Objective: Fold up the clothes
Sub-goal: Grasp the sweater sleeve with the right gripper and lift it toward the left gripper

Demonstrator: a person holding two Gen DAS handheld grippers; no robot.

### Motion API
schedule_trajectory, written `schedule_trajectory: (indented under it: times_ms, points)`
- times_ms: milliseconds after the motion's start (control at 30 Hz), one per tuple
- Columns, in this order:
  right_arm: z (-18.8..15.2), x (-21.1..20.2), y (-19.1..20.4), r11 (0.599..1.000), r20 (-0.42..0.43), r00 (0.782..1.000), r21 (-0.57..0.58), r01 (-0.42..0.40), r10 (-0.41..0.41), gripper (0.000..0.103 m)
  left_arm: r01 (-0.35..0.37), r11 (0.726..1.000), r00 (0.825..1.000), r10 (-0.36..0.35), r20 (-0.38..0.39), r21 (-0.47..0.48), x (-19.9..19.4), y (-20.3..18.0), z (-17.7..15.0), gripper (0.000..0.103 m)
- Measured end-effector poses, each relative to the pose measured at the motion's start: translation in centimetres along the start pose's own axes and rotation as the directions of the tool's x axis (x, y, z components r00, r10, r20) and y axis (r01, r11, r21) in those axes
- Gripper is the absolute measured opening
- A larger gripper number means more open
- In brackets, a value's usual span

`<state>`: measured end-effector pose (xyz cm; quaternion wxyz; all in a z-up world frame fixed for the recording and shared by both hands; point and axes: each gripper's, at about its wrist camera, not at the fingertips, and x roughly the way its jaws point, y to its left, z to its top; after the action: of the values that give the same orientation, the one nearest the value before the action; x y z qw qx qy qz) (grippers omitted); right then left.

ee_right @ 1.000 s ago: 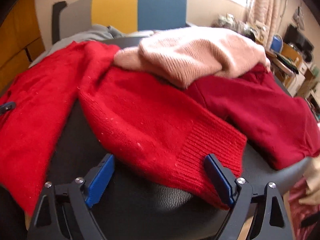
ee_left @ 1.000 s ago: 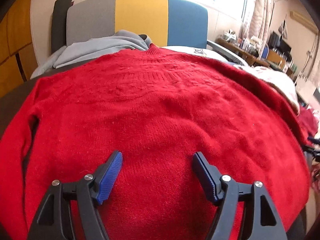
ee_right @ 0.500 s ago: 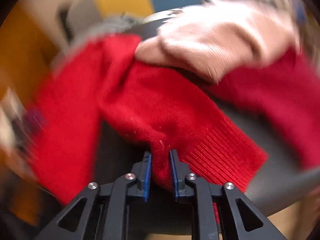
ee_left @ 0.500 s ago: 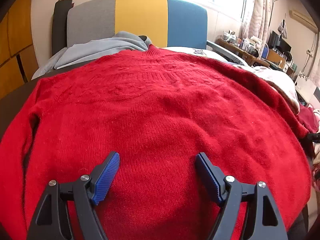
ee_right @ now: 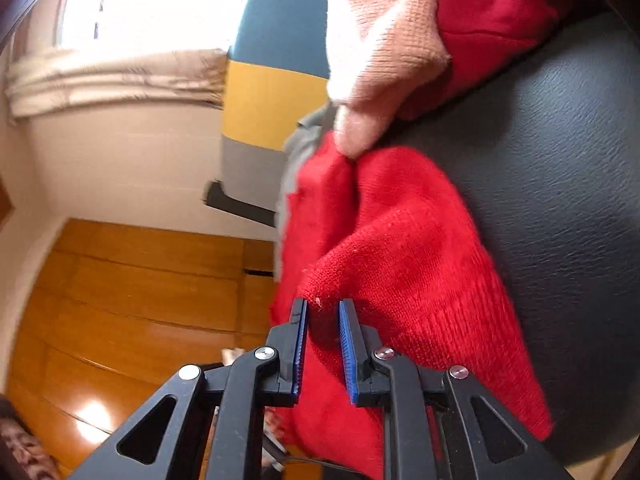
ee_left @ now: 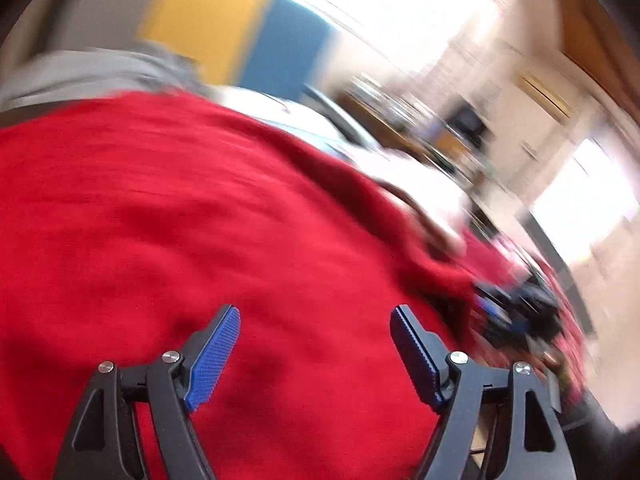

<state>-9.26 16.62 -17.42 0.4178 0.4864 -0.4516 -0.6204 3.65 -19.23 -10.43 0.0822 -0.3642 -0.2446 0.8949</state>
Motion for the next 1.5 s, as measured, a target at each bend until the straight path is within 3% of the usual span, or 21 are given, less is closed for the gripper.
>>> schedule_trajectory:
  times_ms: [100,267,300,333,367,533,667,767,833,867,1033,1133,1167,1233,1267,1367,1500]
  points:
    - [-0.5,0.6,0.5,0.999,0.002,0.999,-0.027,0.032,-0.032,0.018,0.122,0.985,0.987,-0.107,-0.123,0.123,4.2,-6.1,-0.1,0.079]
    - [-0.2,-0.2,0.9,0.996,0.023,0.998,-0.067,0.065,-0.064,0.023,0.191,0.924,0.966,-0.116,-0.232,0.331,9.4,-14.3,-0.8,0.079]
    - [0.0,-0.3,0.9,0.995,0.026,0.998,-0.070,0.067,-0.065,0.036,0.201,0.916,0.960,-0.115,-0.254,0.346,10.4,-15.2,-1.0,0.079]
    - [0.3,-0.4,0.8,0.995,0.031,0.997,-0.073,0.067,-0.065,0.057,0.212,0.909,0.954,-0.114,-0.277,0.358,11.4,-16.0,-1.1,0.079]
    - [0.5,-0.9,0.7,0.995,0.043,0.997,-0.074,0.060,-0.057,0.065,0.224,0.902,0.948,-0.112,-0.299,0.370,12.4,-16.9,-1.3,0.079]
    - [1.0,-3.1,0.2,0.992,0.093,0.993,-0.099,0.077,-0.068,0.070,0.247,0.933,0.915,-0.136,-0.381,0.261,16.0,-17.5,-1.8,0.079]
    - [1.6,-4.6,0.5,0.981,0.127,0.984,-0.135,0.139,-0.122,0.079,0.245,0.947,0.910,-0.150,-0.387,0.209,16.8,-17.8,-2.0,0.079]
    - [1.6,-5.2,0.6,0.971,0.132,0.977,-0.147,0.188,-0.169,0.085,0.242,0.964,0.898,-0.181,-0.400,0.109,17.5,-18.1,-1.8,0.079]
    - [1.5,-5.7,0.4,0.963,0.132,0.968,-0.139,0.231,-0.214,0.097,0.246,0.968,0.894,-0.211,-0.396,0.039,17.9,-18.0,-1.7,0.079]
    - [1.5,-5.9,0.3,0.959,0.125,0.964,-0.134,0.250,-0.234,0.097,0.242,0.970,0.897,-0.211,-0.390,0.032,18.0,-18.2,-1.8,0.079]
    - [0.8,-5.4,-1.1,0.995,-0.013,0.995,0.012,0.099,-0.099,0.103,0.218,0.976,0.912,-0.197,-0.359,0.018,18.7,-19.4,-2.2,0.079]
    - [-0.2,-4.8,-1.8,0.997,-0.054,0.998,0.075,0.022,-0.018,0.103,0.200,0.979,0.918,-0.195,-0.345,-0.022,19.4,-19.6,-2.0,0.077]
    - [-0.5,-4.7,-1.9,0.996,-0.059,0.998,0.086,0.007,-0.002,0.103,0.183,0.983,0.920,-0.179,-0.349,-0.022,19.5,-19.6,-1.9,0.069]
    - [-0.9,-4.7,-1.7,0.997,-0.067,0.998,0.082,0.013,-0.008,0.103,0.147,0.989,0.922,-0.144,-0.359,-0.020,19.9,-19.6,-1.6,0.036]
    - [-1.0,-5.1,-1.5,0.997,-0.056,0.998,0.069,0.028,-0.024,0.103,0.142,0.990,0.918,-0.141,-0.370,-0.024,20.0,-19.4,-1.6,0.007]
    - [-0.8,-7.2,-1.3,0.998,0.000,0.999,0.056,0.034,-0.034,0.103,0.144,0.989,0.910,-0.141,-0.390,-0.023,19.9,-19.1,-1.3,0.008]
    - [-0.8,-8.9,-1.1,0.996,0.064,0.994,0.031,0.088,-0.090,0.103,0.193,0.980,0.927,-0.164,-0.337,0.052,17.2,-19.9,1.6,0.007]
